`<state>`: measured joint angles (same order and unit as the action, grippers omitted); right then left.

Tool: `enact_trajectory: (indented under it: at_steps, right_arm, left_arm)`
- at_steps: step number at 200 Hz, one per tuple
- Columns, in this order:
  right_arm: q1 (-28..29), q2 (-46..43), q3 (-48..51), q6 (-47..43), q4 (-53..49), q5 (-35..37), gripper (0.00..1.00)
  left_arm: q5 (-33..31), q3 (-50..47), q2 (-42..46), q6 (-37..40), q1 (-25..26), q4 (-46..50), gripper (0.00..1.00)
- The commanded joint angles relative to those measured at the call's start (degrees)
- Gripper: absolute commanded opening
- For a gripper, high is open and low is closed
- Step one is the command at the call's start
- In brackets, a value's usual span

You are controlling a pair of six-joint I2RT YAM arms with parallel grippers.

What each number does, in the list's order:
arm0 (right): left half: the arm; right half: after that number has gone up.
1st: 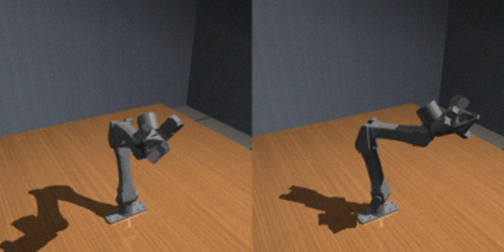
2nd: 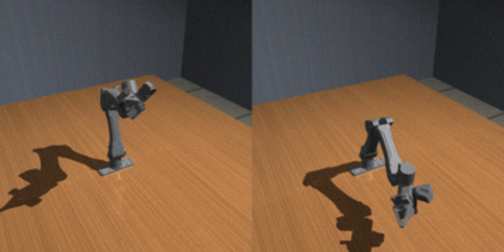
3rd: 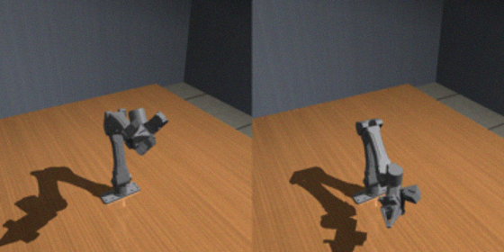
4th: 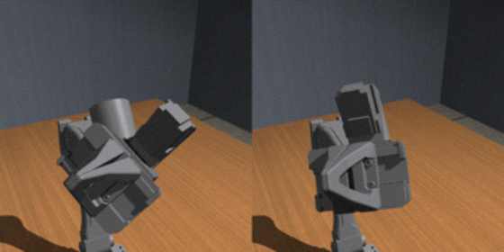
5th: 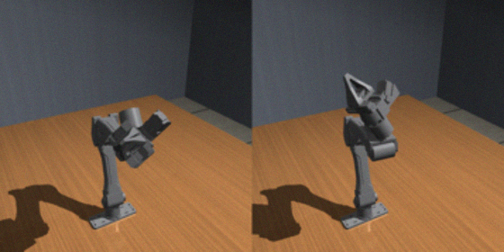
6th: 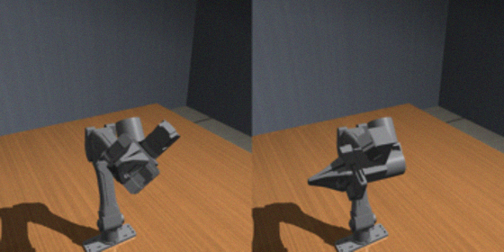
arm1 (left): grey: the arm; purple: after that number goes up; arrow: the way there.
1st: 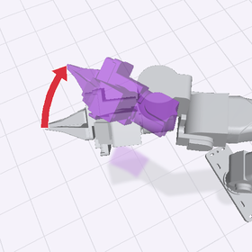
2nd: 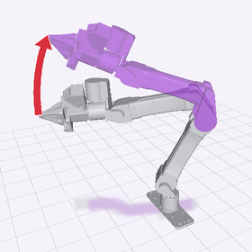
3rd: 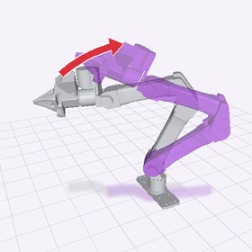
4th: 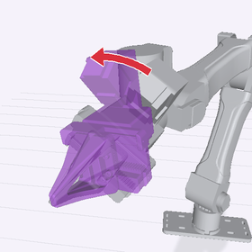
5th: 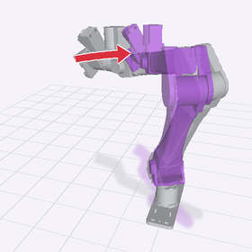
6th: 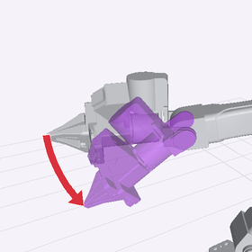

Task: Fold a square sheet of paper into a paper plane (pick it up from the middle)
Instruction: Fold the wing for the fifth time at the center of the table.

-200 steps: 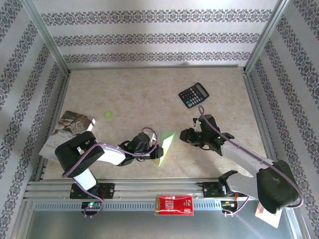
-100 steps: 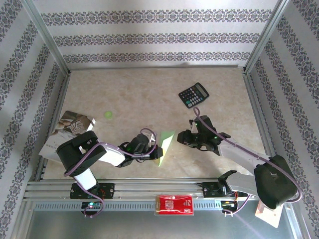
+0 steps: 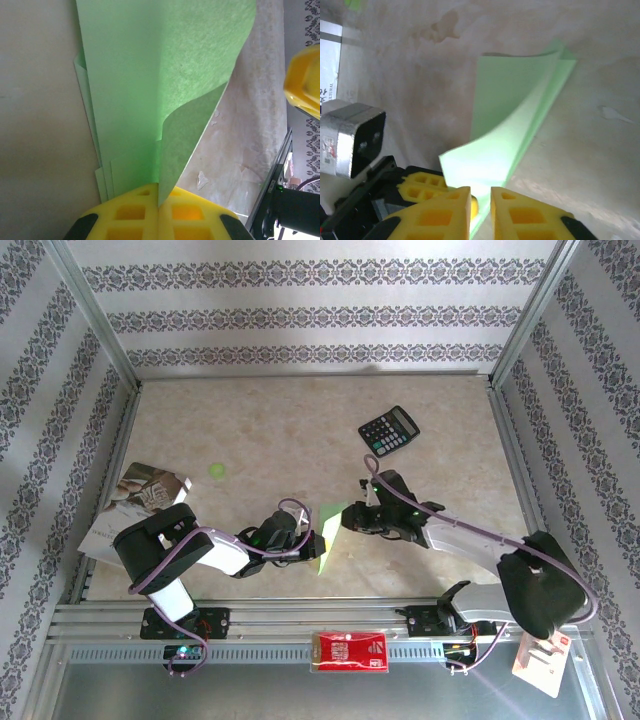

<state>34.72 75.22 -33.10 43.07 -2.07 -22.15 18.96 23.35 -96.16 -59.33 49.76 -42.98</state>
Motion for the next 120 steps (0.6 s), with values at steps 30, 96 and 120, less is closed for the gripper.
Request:
enact_trajectory:
  at_steps: [30, 96, 120]
  right_arm:
    - [2.41, 8.29, -4.83, -2.45, 4.24, 0.27, 0.09]
    - [2.63, 14.69, -6.75, -2.37, 6.33, -0.16, 0.06]
    - [2.67, 16.29, -7.40, -2.53, 6.74, -0.17, 0.06]
  left_arm:
    - [-2.35, -2.47, 0.25, -2.53, -0.62, 0.99, 0.00]
    - [-2.84, -3.67, 0.38, -3.43, -0.63, 0.64, 0.00]
    - [-2.91, -3.89, 0.12, -3.74, -0.63, 0.27, 0.00]
